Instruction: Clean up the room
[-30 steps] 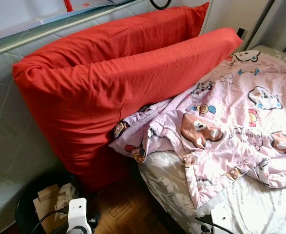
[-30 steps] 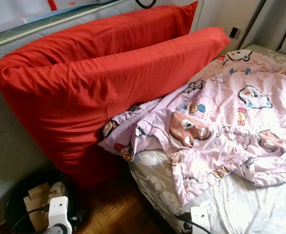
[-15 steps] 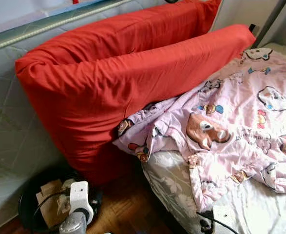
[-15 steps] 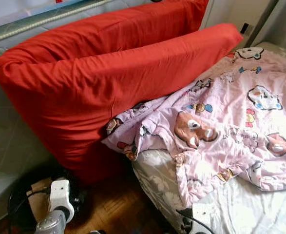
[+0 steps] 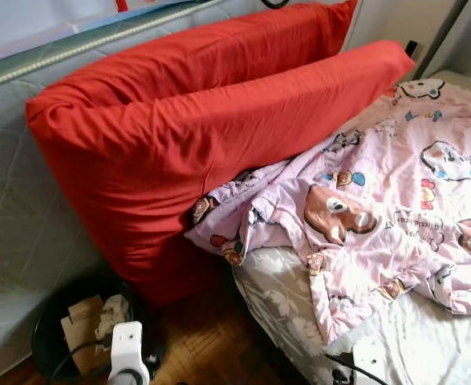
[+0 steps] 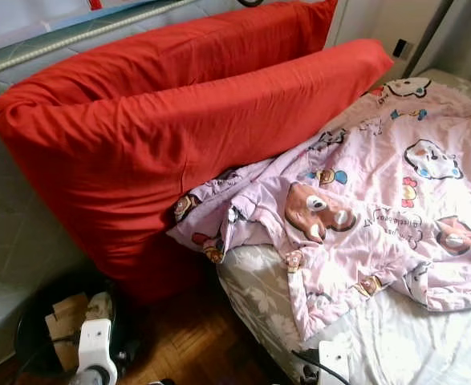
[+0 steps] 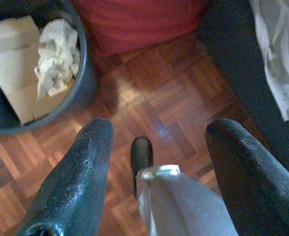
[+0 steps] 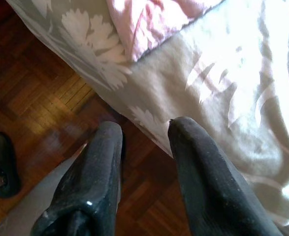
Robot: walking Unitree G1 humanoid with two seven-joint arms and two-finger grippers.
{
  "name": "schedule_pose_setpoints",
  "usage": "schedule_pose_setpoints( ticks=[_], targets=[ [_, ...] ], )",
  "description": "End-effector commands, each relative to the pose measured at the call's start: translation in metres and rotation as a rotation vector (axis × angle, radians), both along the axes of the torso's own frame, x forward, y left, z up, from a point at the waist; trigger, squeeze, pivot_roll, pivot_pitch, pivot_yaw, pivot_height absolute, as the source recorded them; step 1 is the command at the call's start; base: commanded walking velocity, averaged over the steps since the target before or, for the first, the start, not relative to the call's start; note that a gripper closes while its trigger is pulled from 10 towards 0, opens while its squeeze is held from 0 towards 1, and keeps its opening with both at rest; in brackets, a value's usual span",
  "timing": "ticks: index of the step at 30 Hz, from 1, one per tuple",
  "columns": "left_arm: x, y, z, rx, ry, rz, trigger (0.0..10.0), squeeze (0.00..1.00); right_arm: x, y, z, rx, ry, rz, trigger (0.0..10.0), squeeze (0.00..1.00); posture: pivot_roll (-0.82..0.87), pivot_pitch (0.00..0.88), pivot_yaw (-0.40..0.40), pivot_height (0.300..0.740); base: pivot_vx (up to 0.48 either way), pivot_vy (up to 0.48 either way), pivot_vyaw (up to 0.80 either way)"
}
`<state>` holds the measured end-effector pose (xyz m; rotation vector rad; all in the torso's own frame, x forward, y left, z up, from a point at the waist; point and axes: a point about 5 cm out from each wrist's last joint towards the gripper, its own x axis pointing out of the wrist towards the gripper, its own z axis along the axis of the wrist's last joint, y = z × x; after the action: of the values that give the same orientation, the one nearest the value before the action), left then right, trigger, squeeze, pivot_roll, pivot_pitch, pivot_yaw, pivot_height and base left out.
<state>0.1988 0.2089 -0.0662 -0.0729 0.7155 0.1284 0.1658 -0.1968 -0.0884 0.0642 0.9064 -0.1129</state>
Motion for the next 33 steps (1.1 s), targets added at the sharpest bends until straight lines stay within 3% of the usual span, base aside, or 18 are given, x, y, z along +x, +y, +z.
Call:
schedule_pose_setpoints(
  ticks=[1, 8, 15, 26, 33],
  targets=[
    [-0.01, 0.003, -0.005, 0.011, 0.041, 0.0, 10.0, 0.0, -0.008, 0.001, -0.004, 0.005, 0.038, -0.016, 10.0, 0.0, 0.09, 0.183, -0.015, 0.74, 0.251, 0.0, 0.0],
    [-0.009, 0.003, -0.005, 0.011, 0.043, 0.005, 10.0, 0.0, -0.007, 0.0, -0.004, 0.002, 0.037, -0.015, 10.0, 0.0, 0.09, 0.184, -0.016, 0.74, 0.252, 0.0, 0.0],
    [0.001, 0.003, 0.001, 0.015, 0.002, -0.003, 10.0, 0.0, -0.007, 0.001, -0.003, 0.006, 0.029, -0.015, 10.0, 0.0, 0.09, 0.193, -0.017, 0.74, 0.262, 0.0, 0.0],
    [0.032, -0.001, 0.023, 0.037, -0.159, -0.052, 10.0, 0.0, -0.007, 0.001, -0.003, 0.019, 0.009, -0.029, 10.0, 0.0, 0.09, 0.207, -0.015, 0.74, 0.024, 0.0, 0.0],
    [0.053, -0.003, 0.048, 0.045, -0.348, -0.083, 10.0, 0.0, -0.005, 0.0, -0.001, 0.036, -0.041, -0.068, 10.0, 0.0, 0.09, 0.211, -0.016, 0.74, 0.0, 0.0, 0.0]
  ],
)
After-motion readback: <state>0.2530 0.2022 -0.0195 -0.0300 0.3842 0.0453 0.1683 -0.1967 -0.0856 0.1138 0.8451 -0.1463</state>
